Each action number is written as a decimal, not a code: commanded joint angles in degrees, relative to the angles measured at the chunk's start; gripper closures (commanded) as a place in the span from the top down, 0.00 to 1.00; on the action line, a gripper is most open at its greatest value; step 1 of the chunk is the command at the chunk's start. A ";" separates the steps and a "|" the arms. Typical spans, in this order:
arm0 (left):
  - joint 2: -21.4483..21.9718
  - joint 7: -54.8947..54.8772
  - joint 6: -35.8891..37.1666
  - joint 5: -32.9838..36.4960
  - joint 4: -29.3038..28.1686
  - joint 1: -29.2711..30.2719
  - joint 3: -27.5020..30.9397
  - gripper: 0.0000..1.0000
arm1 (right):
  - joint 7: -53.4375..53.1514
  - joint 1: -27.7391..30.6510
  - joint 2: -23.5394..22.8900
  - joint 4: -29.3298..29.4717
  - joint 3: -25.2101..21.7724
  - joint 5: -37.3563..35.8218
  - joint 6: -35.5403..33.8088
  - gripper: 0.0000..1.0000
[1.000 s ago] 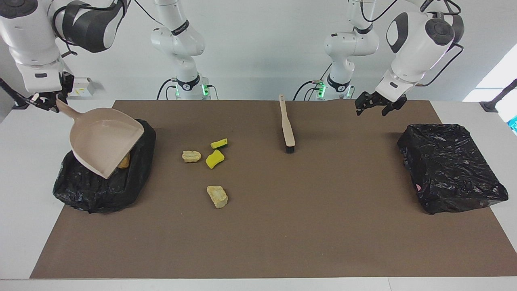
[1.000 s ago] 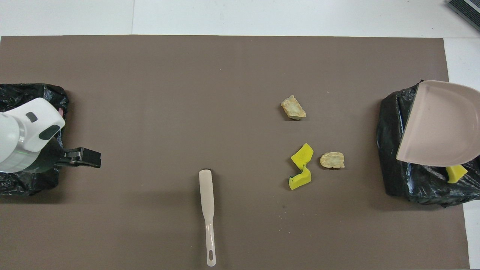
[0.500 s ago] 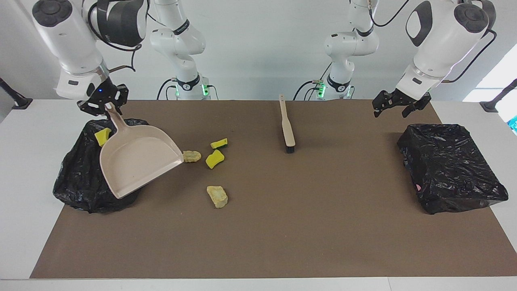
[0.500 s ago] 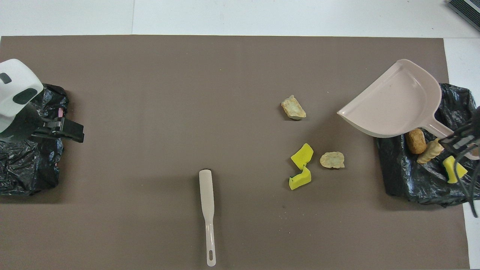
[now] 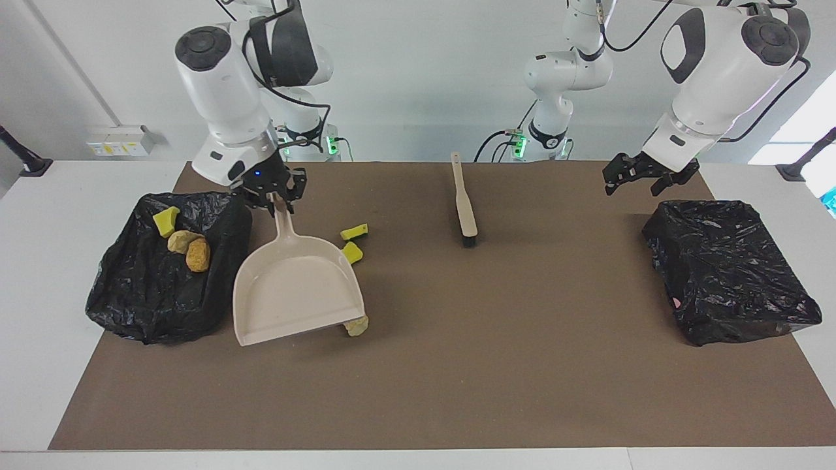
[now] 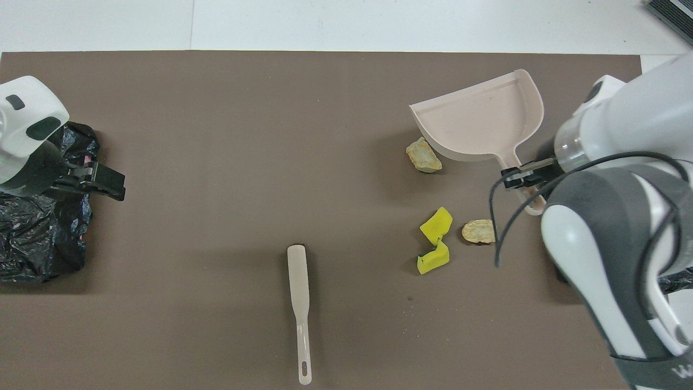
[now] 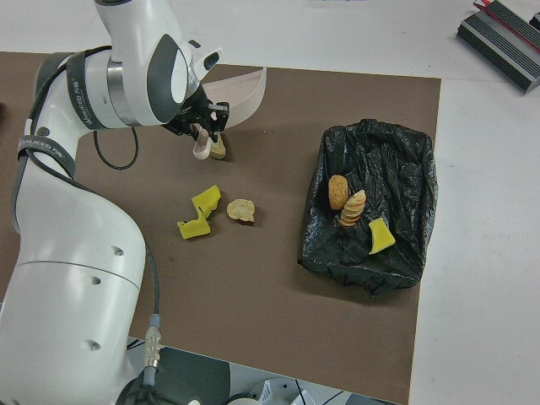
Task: Sweep and dump trash in bin
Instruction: 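Bring the empty dustpan back to the table center with the right gripper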
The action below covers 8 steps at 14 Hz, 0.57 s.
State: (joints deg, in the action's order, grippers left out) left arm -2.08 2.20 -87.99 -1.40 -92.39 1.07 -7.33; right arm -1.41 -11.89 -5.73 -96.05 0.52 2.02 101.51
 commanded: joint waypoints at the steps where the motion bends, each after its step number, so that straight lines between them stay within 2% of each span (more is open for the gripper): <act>1: 2.34 -0.53 -1.48 0.96 -1.74 0.42 -0.23 1.00 | -9.01 -5.30 -3.13 0.51 -0.35 2.89 6.13 0.00; 4: 5.33 -0.54 -1.92 0.26 -1.22 1.47 0.04 1.00 | -20.70 -11.73 -6.74 0.77 -0.35 3.51 13.87 0.00; 8: 8.57 -0.71 -0.96 -0.71 -0.52 1.48 0.04 1.00 | -30.64 -18.50 -13.94 3.76 -0.35 3.25 20.37 0.00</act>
State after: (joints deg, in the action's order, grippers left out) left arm 3.89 2.20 -88.81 -1.54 -92.14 1.86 -6.94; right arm -28.28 -28.42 -15.81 -95.36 0.54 4.24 119.39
